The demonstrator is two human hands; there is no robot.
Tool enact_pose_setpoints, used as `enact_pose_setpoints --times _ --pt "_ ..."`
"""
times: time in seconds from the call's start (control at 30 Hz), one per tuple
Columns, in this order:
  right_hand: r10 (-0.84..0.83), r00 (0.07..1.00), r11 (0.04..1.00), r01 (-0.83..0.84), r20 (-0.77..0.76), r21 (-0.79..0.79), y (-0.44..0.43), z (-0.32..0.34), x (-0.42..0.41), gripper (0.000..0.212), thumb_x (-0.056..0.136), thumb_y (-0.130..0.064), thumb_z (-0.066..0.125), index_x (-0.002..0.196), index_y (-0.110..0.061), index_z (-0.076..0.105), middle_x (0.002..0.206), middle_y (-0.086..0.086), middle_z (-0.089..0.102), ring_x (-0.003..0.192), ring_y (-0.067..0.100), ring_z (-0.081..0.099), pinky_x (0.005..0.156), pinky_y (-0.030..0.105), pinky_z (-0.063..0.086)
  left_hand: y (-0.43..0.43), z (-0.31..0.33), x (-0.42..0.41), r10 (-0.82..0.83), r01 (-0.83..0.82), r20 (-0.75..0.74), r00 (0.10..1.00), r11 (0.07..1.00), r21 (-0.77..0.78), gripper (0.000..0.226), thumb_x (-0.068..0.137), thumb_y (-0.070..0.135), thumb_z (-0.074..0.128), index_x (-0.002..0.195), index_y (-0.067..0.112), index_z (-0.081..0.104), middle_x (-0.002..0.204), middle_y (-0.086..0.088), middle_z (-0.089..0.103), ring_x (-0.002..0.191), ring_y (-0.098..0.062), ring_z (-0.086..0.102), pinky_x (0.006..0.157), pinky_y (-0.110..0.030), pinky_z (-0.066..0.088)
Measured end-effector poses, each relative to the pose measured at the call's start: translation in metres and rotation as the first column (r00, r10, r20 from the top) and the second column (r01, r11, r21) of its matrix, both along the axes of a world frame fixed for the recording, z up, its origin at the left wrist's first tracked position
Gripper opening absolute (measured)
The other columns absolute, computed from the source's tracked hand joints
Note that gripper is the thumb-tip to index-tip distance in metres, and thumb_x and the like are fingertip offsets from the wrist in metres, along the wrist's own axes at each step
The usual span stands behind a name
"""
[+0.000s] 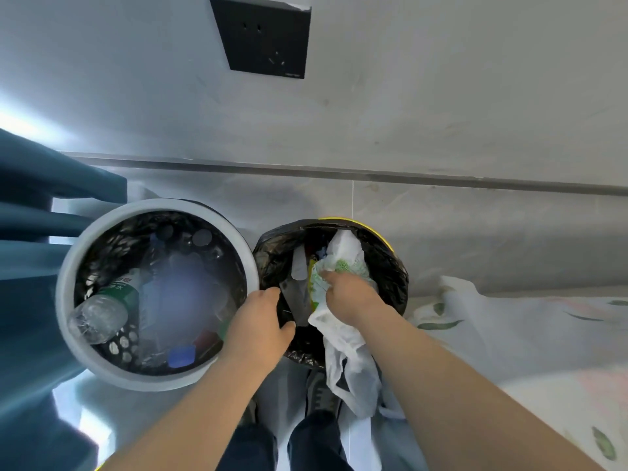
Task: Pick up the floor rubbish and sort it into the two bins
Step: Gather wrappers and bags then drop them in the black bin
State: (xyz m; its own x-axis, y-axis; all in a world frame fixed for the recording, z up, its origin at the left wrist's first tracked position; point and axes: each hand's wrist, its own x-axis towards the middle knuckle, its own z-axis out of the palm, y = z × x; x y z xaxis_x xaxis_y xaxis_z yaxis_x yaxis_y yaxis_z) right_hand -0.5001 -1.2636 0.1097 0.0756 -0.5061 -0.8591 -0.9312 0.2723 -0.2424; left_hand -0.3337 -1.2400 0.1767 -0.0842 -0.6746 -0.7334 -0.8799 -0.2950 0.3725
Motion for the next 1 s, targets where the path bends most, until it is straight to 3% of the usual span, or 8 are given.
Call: enact_pose_setpoints --times 0.13,0.23,0.37,0.43,0.57,0.77,0.93,1.0 --pt "-0.029 1.000 0.999 0.029 0.001 0.033 0.009 -0.024 0.006 0.055 0.096 -0.016 0.032 0.151 -0.020 0.024 0.133 0.016 0.050 0.119 0.035 0.045 0.095 0.044 0.044 0.007 -0.007 -0.001 -0.020 0.020 -0.001 1.000 1.000 -0.010 0.043 0.090 0.026 0.059 0.130 0.013 0.047 0.127 -0.004 0.051 0.112 -0.020 0.056 0.091 -0.027 0.045" --pt "-0.031 0.999 0.997 0.032 -0.014 0.070 0.009 -0.039 0.011 0.055 0.097 -0.024 0.032 0.152 -0.020 0.022 0.140 0.017 0.044 0.126 0.035 0.040 0.100 0.046 0.041 0.009 -0.011 0.002 -0.006 0.005 -0.010 1.000 0.998 -0.059 0.045 0.092 0.025 0.057 0.134 0.015 0.044 0.130 -0.003 0.049 0.113 -0.019 0.056 0.091 -0.025 0.044" --pt "0.046 0.988 0.993 -0.029 -0.149 0.113 0.008 -0.049 0.011 0.058 0.101 -0.039 0.025 0.153 -0.020 0.010 0.157 0.013 0.018 0.144 0.037 0.014 0.113 0.054 0.024 0.011 -0.013 0.006 0.003 -0.005 -0.018 1.000 0.995 -0.099 0.042 0.092 0.024 0.056 0.132 0.016 0.045 0.129 -0.001 0.050 0.112 -0.018 0.056 0.090 -0.024 0.043" --pt "0.023 0.980 0.992 0.003 -0.198 0.130 0.008 -0.051 0.006 0.060 0.101 -0.045 0.025 0.154 -0.023 0.008 0.159 0.011 0.012 0.145 0.037 0.009 0.114 0.054 0.023 0.012 -0.012 0.006 0.014 -0.017 -0.028 1.000 0.995 -0.097 0.043 0.092 0.025 0.056 0.132 0.016 0.045 0.129 0.000 0.049 0.113 -0.018 0.055 0.091 -0.024 0.043" --pt "-0.120 0.991 0.993 0.120 -0.052 0.004 0.011 -0.027 -0.001 0.062 0.099 -0.050 0.035 0.152 -0.023 0.021 0.157 0.011 0.023 0.143 0.033 0.021 0.114 0.045 0.027 0.013 -0.010 0.006 0.016 -0.019 -0.039 0.999 0.997 -0.080 0.049 0.092 0.027 0.057 0.137 0.016 0.042 0.133 0.000 0.047 0.117 -0.017 0.053 0.093 -0.021 0.041" --pt "-0.259 0.954 0.921 0.290 0.148 -0.260 0.048 0.052 -0.010 0.065 0.095 -0.049 0.046 0.152 -0.030 0.021 0.156 -0.003 0.026 0.144 0.013 0.023 0.112 0.033 0.031 0.010 -0.007 0.009 -0.008 0.007 -0.041 0.999 0.999 -0.033 0.049 0.091 0.027 0.058 0.137 0.015 0.043 0.133 -0.004 0.048 0.118 -0.019 0.052 0.094 -0.025 0.041" --pt "-0.013 0.991 0.966 0.046 0.130 -0.253 0.082 0.070 -0.005 0.065 0.098 -0.041 0.045 0.152 -0.038 0.009 0.160 -0.004 0.008 0.147 0.015 0.011 0.116 0.028 0.022 0.012 -0.004 0.014 0.004 -0.004 -0.076 0.997 1.000 -0.004 0.052 0.090 0.024 0.060 0.139 0.017 0.043 0.129 -0.004 0.050 0.110 -0.017 0.055 0.094 -0.026 0.044" --pt "0.086 0.992 0.977 -0.066 0.090 -0.202 0.086 0.059 0.001 0.062 0.099 -0.037 0.043 0.152 -0.037 0.009 0.161 -0.003 0.001 0.148 0.019 0.006 0.118 0.032 0.021 0.014 -0.005 0.016 -0.008 0.008 -0.077 0.997 1.000 -0.006 0.055 0.090 0.024 0.060 0.141 0.018 0.041 0.130 -0.004 0.050 0.113 -0.017 0.054 0.095 -0.025 0.042"
